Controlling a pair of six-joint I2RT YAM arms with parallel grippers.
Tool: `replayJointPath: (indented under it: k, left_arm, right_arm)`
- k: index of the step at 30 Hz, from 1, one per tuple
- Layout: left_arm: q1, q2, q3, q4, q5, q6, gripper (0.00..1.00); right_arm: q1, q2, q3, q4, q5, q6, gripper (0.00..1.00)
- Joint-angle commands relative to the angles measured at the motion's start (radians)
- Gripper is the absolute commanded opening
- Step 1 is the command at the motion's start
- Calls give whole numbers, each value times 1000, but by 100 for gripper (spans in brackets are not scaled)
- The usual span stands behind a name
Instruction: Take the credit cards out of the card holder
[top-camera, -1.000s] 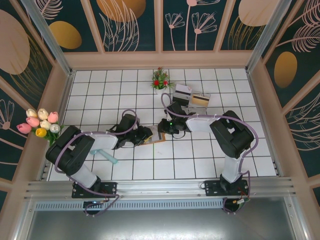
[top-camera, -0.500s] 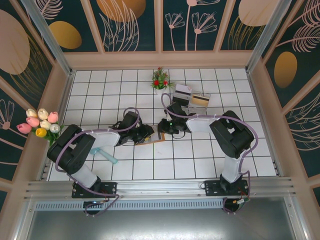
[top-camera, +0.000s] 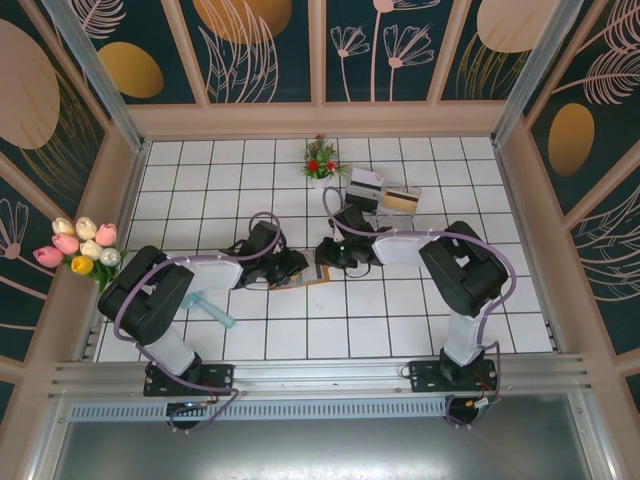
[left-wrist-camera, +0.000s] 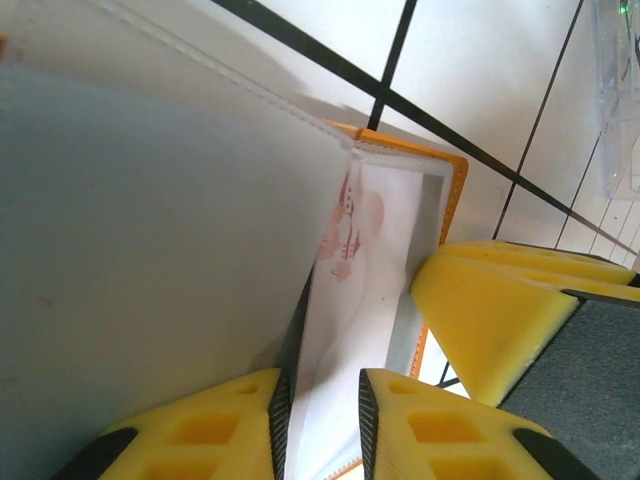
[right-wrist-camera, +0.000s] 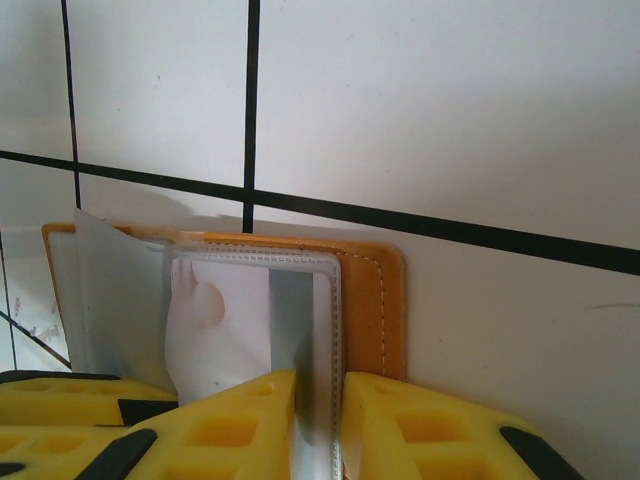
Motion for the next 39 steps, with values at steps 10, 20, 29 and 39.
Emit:
replayJointPath:
  k: [10,20,29,39]
  left_arm:
    - [15,28,-165,256,68,2,14]
    - [44,30,-274,526,146,50,4]
    - [62,37,-303,581,145,72,0]
    - [62,38,-218,286,52,120,22]
  right_arm:
    - [16,194,-112,-232,115,-2,24]
    - [16,205,-111,-232,116,-3,23]
    - [16,205,-111,-237,120,-2,23]
    - [17,202,-110,-236,119,-2,23]
